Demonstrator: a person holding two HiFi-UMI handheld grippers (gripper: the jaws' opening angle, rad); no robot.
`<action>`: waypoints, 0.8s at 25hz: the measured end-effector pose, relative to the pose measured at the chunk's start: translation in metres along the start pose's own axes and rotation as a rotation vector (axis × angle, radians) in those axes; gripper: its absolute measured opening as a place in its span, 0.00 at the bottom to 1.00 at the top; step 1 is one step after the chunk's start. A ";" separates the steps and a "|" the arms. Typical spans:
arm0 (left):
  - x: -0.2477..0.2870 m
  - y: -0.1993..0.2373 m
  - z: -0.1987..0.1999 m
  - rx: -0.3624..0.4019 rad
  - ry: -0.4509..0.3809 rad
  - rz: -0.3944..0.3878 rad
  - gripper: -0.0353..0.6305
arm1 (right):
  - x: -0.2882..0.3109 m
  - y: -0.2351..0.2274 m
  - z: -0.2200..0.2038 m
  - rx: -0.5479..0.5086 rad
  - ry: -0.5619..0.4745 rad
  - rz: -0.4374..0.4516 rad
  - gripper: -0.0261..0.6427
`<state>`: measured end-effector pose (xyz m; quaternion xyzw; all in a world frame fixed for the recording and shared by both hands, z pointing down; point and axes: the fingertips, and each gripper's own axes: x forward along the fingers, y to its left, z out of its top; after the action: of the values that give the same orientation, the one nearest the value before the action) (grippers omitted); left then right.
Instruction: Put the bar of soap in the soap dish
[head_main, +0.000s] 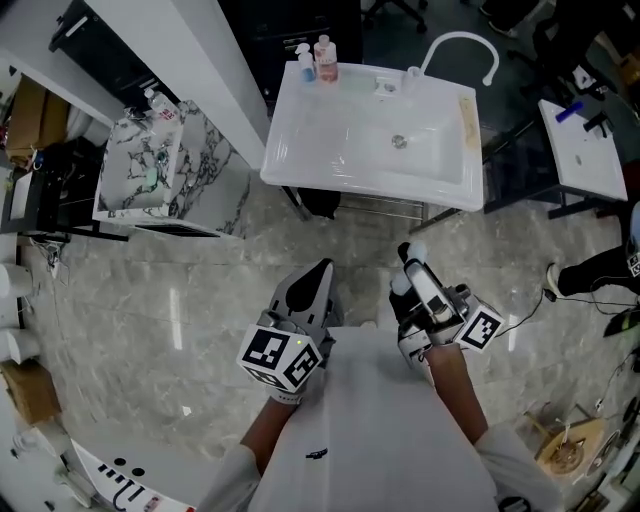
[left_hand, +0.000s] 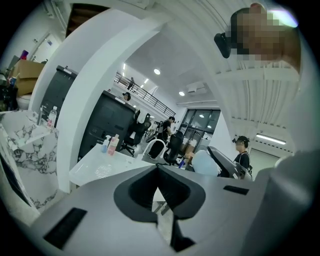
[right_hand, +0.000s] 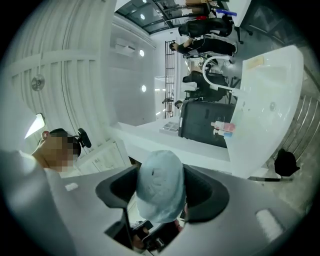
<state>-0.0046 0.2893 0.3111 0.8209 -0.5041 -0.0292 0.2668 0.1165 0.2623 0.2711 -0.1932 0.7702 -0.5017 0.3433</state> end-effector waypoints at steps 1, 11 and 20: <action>0.001 0.009 0.006 -0.004 -0.005 -0.003 0.06 | 0.011 -0.002 -0.001 0.000 -0.001 0.004 0.48; 0.016 0.088 0.063 -0.007 -0.064 -0.049 0.06 | 0.101 -0.025 -0.004 -0.030 -0.039 0.026 0.48; 0.025 0.130 0.084 -0.065 -0.069 -0.091 0.06 | 0.141 -0.026 -0.004 -0.091 -0.054 -0.021 0.48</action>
<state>-0.1249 0.1881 0.3057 0.8322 -0.4740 -0.0862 0.2743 0.0153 0.1628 0.2485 -0.2301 0.7805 -0.4642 0.3499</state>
